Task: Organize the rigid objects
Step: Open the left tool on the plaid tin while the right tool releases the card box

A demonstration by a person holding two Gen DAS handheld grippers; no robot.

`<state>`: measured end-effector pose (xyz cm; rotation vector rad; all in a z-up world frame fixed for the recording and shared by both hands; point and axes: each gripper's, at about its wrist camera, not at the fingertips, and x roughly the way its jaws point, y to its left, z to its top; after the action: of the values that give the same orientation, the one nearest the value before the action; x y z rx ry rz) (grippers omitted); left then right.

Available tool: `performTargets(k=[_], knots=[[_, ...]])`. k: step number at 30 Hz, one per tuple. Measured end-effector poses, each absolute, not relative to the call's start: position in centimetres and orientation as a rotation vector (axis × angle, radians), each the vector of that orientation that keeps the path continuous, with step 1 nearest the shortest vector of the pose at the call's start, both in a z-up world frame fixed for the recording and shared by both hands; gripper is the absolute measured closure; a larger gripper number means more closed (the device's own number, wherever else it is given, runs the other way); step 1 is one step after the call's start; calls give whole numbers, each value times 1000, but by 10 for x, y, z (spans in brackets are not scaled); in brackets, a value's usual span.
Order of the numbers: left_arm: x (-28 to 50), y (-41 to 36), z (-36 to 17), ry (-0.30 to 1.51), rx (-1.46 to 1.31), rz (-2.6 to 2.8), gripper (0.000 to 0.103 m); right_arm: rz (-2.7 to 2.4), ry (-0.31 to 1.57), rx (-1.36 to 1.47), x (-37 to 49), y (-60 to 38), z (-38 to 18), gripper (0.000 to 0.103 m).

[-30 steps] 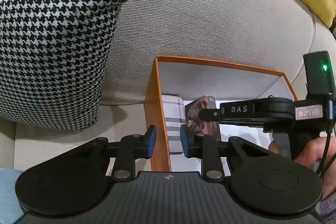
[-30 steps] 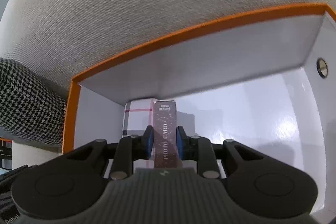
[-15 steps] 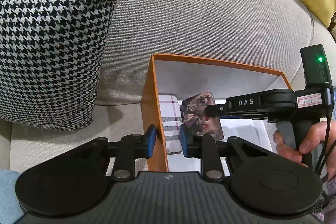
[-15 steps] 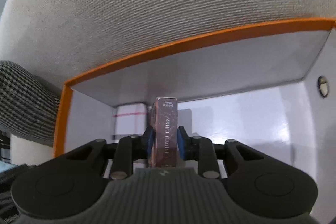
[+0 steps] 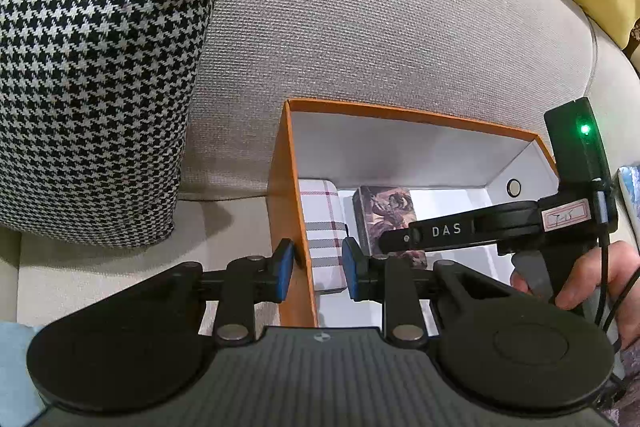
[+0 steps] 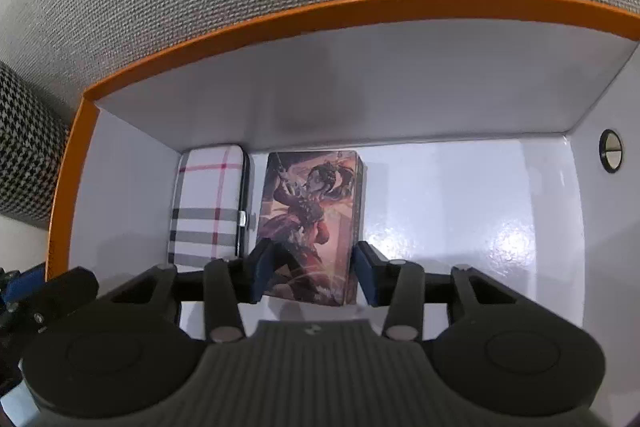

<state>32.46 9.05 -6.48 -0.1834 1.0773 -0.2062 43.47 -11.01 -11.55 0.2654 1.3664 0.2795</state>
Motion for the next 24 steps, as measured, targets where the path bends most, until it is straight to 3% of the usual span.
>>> performTargets(k=[16, 24], knots=[[336, 93, -61, 1080, -189, -199, 74, 300, 1317, 264, 441, -118, -121, 62], [298, 92, -13, 889, -203, -179, 74, 374, 1154, 200, 388, -130, -55, 58]])
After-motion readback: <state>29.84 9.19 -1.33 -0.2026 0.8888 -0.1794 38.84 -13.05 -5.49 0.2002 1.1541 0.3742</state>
